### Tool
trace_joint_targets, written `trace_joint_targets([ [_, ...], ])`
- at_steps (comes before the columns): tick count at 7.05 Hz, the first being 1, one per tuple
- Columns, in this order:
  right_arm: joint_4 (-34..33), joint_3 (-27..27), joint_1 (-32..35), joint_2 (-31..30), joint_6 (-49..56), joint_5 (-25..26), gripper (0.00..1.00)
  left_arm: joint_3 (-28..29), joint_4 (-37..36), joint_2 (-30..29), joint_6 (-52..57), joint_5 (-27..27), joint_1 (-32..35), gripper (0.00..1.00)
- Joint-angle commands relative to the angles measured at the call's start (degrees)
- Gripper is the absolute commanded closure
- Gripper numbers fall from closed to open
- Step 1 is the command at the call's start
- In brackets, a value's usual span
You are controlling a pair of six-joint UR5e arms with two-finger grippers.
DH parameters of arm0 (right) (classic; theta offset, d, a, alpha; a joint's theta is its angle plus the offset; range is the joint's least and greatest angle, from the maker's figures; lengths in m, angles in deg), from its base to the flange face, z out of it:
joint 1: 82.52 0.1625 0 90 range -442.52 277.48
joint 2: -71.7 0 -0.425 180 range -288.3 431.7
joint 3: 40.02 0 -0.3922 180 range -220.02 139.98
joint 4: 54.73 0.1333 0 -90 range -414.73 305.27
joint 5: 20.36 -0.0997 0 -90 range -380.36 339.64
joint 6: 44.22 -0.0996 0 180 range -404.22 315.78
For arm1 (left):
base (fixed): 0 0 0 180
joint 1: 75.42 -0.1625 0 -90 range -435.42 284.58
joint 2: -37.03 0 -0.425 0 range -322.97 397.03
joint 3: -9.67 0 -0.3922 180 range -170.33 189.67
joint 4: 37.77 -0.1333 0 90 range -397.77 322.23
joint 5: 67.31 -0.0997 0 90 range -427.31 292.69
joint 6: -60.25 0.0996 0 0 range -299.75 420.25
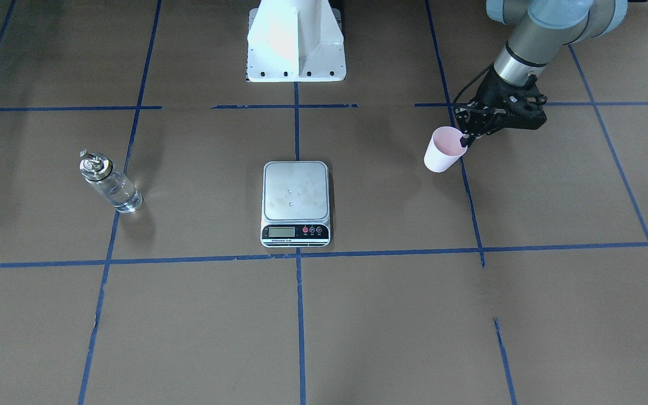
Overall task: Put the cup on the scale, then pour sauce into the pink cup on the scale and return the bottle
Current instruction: 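Carry the pink cup with the left gripper onto the scale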
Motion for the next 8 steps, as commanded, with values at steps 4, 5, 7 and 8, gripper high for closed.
trace_joint_targets([
  [4,0.0,-0.2,0.0,-0.1,-0.1,0.0,0.0,15.3,-16.5,-30.8,-6.0,0.0,-1.6,1.0],
  [5,0.0,-0.2,0.0,-0.1,-0.1,0.0,0.0,19.4,-16.2,-34.9,-7.2,-0.1,-2.7,1.0],
  [7,0.0,-0.2,0.0,-0.1,-0.1,0.0,0.0,26.5,-13.1,-39.7,-9.6,-2.6,-4.9,1.0],
  [8,0.0,-0.2,0.0,-0.1,-0.1,0.0,0.0,27.6,-11.9,-39.7,-9.5,-2.8,-5.6,1.0],
])
